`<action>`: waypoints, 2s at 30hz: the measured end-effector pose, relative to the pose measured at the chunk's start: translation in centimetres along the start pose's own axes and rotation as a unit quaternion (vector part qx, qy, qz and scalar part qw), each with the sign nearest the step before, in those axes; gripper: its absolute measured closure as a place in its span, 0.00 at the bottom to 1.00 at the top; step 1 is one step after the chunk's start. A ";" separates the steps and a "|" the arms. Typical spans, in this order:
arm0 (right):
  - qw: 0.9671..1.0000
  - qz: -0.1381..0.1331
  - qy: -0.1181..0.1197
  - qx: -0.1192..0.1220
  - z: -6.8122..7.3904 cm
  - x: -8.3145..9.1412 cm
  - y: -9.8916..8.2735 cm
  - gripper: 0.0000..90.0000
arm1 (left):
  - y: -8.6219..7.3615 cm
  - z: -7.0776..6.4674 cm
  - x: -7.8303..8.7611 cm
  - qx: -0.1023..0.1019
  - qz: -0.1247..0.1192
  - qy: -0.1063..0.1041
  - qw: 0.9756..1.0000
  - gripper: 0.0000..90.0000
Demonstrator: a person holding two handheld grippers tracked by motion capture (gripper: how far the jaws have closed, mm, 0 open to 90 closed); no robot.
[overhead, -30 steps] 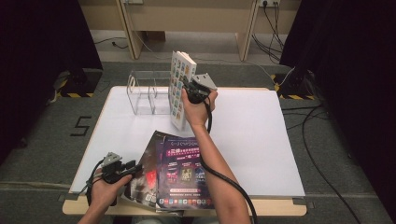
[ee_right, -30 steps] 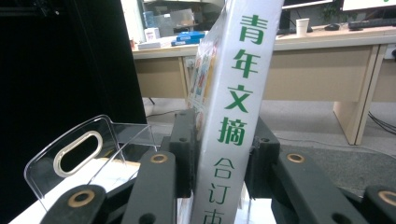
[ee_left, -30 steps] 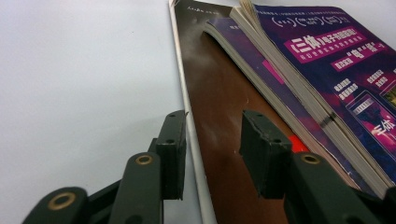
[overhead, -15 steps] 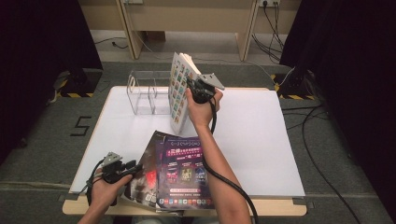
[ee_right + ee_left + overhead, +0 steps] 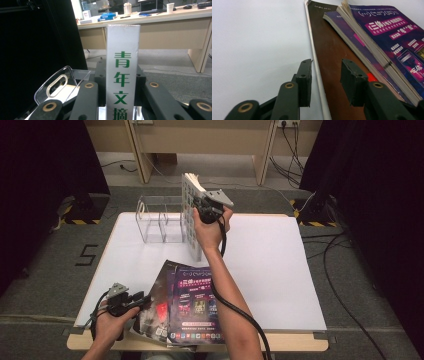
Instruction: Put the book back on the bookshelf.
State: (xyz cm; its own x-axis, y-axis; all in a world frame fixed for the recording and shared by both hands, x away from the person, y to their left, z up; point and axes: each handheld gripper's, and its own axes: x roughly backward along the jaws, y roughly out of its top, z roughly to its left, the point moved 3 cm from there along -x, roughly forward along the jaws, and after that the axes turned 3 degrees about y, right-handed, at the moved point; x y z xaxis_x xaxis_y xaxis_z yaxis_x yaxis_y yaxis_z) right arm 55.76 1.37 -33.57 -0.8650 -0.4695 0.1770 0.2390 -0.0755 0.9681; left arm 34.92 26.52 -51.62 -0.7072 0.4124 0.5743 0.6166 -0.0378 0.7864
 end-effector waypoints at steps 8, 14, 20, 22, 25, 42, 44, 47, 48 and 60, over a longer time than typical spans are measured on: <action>1.000 -0.011 -0.012 -0.002 -0.8 -1.3 2.1 0.82 | 0.0 0.1 0.1 0.003 -0.002 -0.001 1.000 0.68; 0.999 -0.028 -0.018 -0.004 -1.5 -2.5 3.9 0.82 | 0.1 0.3 0.1 0.005 -0.002 -0.001 1.000 0.68; 0.999 -0.039 -0.025 -0.002 -1.4 -3.7 4.9 0.82 | 0.1 0.4 0.0 0.006 -0.003 -0.001 1.000 0.68; 0.999 -0.037 -0.026 0.000 -1.4 -4.1 4.9 0.82 | 0.1 0.3 0.1 0.006 -0.004 -0.001 1.000 0.68; 0.999 -0.037 -0.029 0.002 -1.3 -4.8 4.6 0.82 | 0.1 0.3 0.0 0.005 -0.004 -0.002 1.000 0.68; 0.998 -0.031 -0.031 0.038 0.7 -3.4 0.1 0.81 | 0.0 0.0 0.0 0.001 -0.003 -0.003 1.000 0.68; 0.999 -0.024 -0.028 0.023 0.8 -2.3 -0.5 0.81 | 0.0 0.0 0.0 0.000 -0.004 -0.003 1.000 0.68; 0.999 -0.022 -0.023 0.011 0.6 -1.6 -0.9 0.80 | 0.1 0.0 0.1 0.000 -0.005 -0.003 1.000 0.68; 0.999 -0.019 -0.024 0.009 0.5 -1.3 -1.0 0.80 | 0.1 0.0 0.1 0.000 -0.005 -0.003 1.000 0.68; 1.000 -0.013 -0.016 -0.007 -0.4 0.8 -1.9 0.76 | 0.1 -0.3 -0.1 0.000 -0.003 -0.004 1.000 0.68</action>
State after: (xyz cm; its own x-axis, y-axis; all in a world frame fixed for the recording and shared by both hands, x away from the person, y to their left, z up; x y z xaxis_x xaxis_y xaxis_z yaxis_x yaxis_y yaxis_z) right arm 54.83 0.79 -35.34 -0.8848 -0.4382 0.1585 0.2232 -0.0999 0.9696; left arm 34.89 26.19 -51.55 -0.7082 0.4205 0.5670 0.6116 -0.0358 0.7904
